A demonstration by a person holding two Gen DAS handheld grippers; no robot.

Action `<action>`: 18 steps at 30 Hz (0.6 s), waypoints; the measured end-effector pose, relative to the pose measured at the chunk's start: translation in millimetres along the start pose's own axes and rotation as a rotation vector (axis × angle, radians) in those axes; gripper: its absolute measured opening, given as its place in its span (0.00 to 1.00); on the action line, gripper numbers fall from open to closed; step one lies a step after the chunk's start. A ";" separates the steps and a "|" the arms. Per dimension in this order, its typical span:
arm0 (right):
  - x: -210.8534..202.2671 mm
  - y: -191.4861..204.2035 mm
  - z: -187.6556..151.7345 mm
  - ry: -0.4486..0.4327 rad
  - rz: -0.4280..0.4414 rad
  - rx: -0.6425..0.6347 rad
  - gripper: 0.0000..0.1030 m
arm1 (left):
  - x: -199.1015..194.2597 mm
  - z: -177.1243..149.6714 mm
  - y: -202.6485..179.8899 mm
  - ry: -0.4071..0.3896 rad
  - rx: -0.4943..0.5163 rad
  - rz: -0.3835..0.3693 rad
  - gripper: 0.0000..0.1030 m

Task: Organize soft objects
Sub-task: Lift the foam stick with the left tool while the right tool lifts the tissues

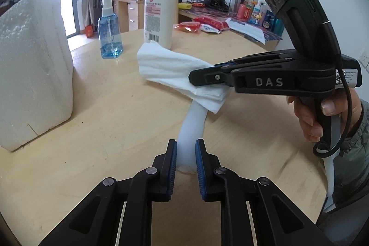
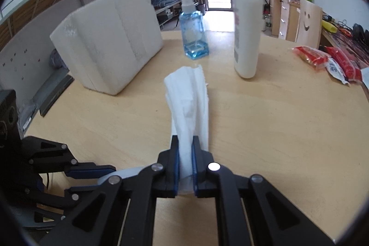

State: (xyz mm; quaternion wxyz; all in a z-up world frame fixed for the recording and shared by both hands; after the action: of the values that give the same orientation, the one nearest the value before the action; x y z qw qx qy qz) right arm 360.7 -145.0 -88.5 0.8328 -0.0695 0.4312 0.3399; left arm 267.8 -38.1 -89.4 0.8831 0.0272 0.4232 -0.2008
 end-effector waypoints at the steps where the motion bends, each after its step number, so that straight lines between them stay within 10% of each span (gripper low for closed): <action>1: -4.5 -0.8 -0.2 -0.010 0.002 0.005 0.11 | -1.7 0.2 -0.9 -0.005 0.001 0.000 0.17; 18: -83.8 5.1 -21.4 -0.194 -0.012 0.088 0.11 | -58.0 -0.6 -25.9 -0.120 0.035 0.064 0.05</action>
State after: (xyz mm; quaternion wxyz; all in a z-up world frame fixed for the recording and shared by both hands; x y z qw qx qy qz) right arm 309.8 -192.3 -36.7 0.8750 -0.0021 0.3627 0.3206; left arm 225.0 -42.6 -42.6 0.9122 0.0439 0.3649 -0.1809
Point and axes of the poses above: each gripper's, at about its wrist camera, not at the fingertips, and x roughly the way its jaws point, y to its left, z to its top, the point moved 1 cm from there along x, roughly the way its jaws point, and after that the axes turned 3 degrees about y, right-handed, at the moved point
